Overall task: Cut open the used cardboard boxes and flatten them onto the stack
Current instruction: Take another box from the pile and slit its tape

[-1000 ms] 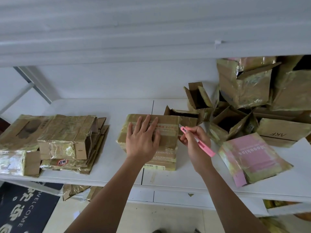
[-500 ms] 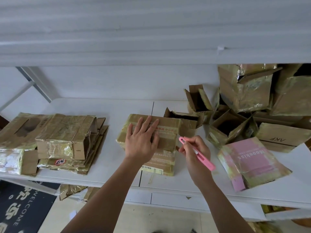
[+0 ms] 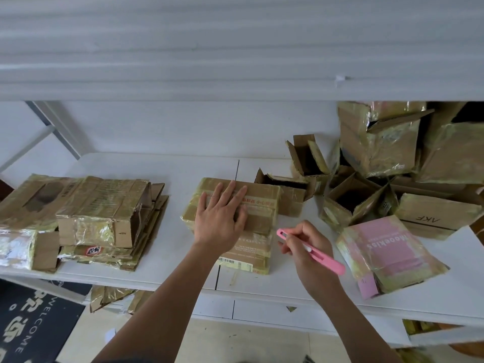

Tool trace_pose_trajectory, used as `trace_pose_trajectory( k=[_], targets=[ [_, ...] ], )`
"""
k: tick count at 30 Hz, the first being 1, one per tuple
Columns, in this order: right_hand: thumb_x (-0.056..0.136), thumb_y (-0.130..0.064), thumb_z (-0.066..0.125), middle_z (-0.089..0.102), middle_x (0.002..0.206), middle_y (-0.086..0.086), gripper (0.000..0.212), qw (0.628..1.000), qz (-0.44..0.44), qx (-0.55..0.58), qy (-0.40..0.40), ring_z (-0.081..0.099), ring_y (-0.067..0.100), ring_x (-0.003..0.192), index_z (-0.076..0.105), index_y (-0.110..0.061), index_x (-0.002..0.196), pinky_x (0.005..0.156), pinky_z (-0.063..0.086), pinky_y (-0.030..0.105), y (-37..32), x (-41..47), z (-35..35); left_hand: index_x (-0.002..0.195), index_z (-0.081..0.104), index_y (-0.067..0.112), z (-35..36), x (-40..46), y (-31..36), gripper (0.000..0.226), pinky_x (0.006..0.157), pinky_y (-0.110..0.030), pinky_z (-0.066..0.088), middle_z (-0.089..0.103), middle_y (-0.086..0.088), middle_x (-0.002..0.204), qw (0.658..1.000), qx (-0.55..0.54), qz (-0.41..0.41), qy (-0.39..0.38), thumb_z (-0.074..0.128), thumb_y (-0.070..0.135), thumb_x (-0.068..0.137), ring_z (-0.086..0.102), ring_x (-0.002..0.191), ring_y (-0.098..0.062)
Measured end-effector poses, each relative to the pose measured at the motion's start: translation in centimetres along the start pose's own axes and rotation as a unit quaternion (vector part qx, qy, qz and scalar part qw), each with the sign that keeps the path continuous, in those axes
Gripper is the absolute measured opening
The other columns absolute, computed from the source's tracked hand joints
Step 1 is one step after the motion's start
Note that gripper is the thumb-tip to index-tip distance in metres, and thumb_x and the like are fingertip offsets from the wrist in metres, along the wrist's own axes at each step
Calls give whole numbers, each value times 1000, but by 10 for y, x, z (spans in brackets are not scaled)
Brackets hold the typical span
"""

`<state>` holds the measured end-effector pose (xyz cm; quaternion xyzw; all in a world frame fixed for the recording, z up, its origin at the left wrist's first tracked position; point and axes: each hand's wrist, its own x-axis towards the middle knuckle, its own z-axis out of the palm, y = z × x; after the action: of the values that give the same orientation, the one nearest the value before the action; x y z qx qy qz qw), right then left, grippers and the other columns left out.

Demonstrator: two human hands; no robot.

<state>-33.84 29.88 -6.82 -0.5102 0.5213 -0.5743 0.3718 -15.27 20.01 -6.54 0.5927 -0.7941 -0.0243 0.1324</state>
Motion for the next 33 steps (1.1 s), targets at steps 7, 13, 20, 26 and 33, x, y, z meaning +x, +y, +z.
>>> trace_pose_trajectory(
  k=[7,13,20,26,33],
  targets=[
    [97,-5,55,68,89,-10,4,990,-119,-58,56,67,1,77,56,-9,97,65,51,12,-15,65,0,151,27,37,-16,0,-8,66,119,-41,-13,8,6,164,995,-102,6,15,43,63,92,-3,150,-12],
    [100,-7,51,67,106,11,8,990,-84,-110,12,66,6,92,51,0,105,75,51,16,-1,88,22,153,1,19,-24,-19,-16,122,118,-52,16,-2,-6,156,867,-275,-416,-17,68,73,67,8,144,-39],
    [98,-6,54,66,96,14,8,986,-90,-131,43,67,25,78,56,2,101,62,55,32,-7,49,41,144,29,12,-44,-8,-38,78,84,-30,40,27,-14,140,800,-409,-429,93,77,22,83,46,94,-25],
    [100,-7,51,65,91,13,11,1000,1,6,30,71,17,76,55,0,107,65,58,24,4,28,46,152,8,8,-53,-4,-10,128,107,-48,34,25,-16,146,935,-125,-312,-114,57,86,64,32,135,-36],
    [99,-8,52,66,91,-1,7,995,-39,-23,88,67,14,80,57,-4,104,69,55,27,0,51,27,154,5,22,-60,8,5,125,116,-55,17,9,-8,154,964,-60,-92,-242,78,63,61,15,142,-34]
  ],
)
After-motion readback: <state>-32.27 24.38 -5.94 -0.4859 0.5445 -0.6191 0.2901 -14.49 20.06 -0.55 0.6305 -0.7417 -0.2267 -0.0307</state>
